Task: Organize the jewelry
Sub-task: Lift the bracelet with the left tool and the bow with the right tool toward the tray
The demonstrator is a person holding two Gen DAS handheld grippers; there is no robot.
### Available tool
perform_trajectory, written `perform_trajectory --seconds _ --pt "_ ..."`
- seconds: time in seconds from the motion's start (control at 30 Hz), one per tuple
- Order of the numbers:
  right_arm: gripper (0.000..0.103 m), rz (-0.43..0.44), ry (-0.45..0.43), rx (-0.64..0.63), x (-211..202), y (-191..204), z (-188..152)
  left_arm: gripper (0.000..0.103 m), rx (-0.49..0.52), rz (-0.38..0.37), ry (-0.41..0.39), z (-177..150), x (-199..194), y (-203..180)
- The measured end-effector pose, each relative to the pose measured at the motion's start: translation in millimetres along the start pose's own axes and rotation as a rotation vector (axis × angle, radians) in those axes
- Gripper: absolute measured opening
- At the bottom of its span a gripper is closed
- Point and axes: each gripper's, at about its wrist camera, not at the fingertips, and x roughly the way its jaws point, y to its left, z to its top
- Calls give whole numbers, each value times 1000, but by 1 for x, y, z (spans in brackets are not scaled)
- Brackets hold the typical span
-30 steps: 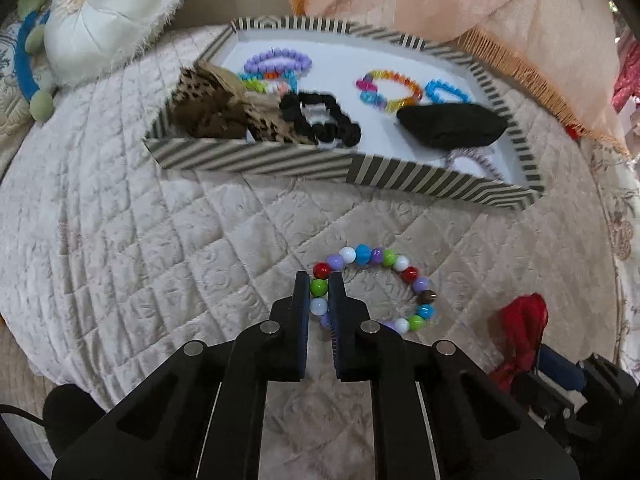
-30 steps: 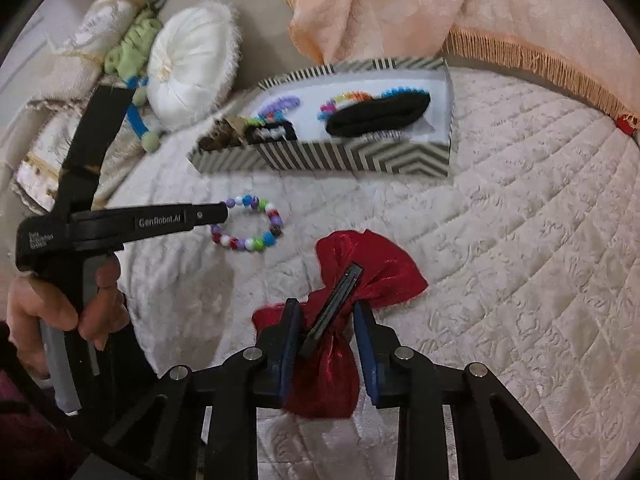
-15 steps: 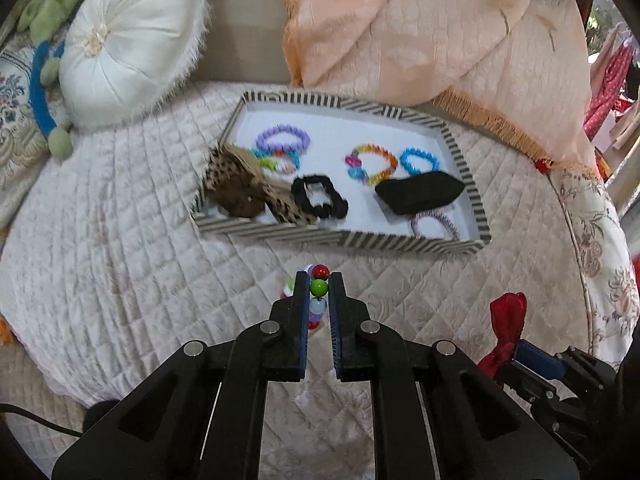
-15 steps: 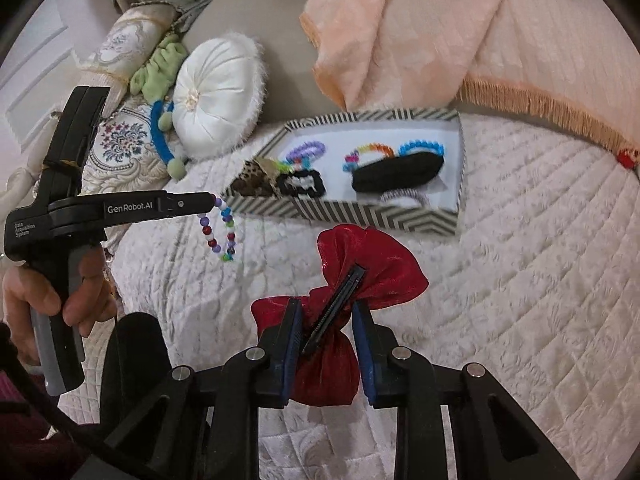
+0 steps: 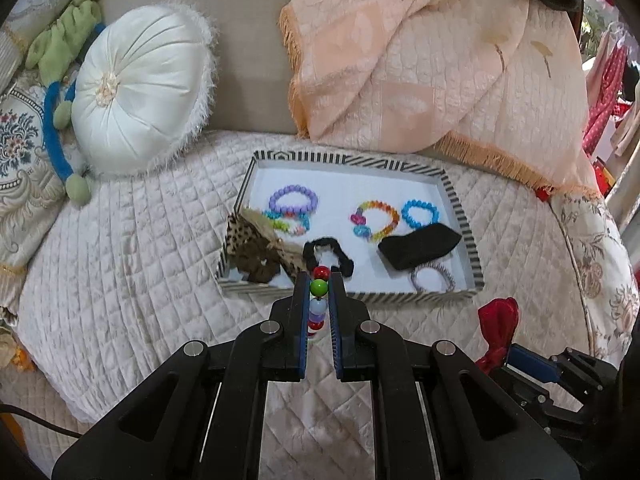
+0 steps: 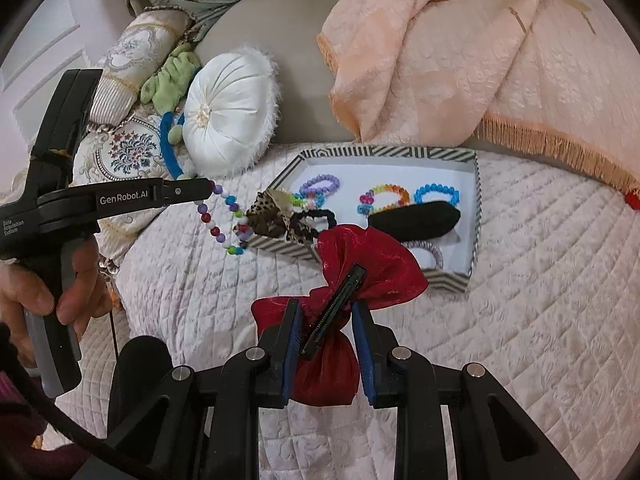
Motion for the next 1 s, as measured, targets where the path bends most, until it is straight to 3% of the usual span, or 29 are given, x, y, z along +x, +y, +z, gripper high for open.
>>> perform_trajectory --seconds 1.0 --pt "25 -30 13 22 38 -40 58 8 24 80 8 63 43 -1"
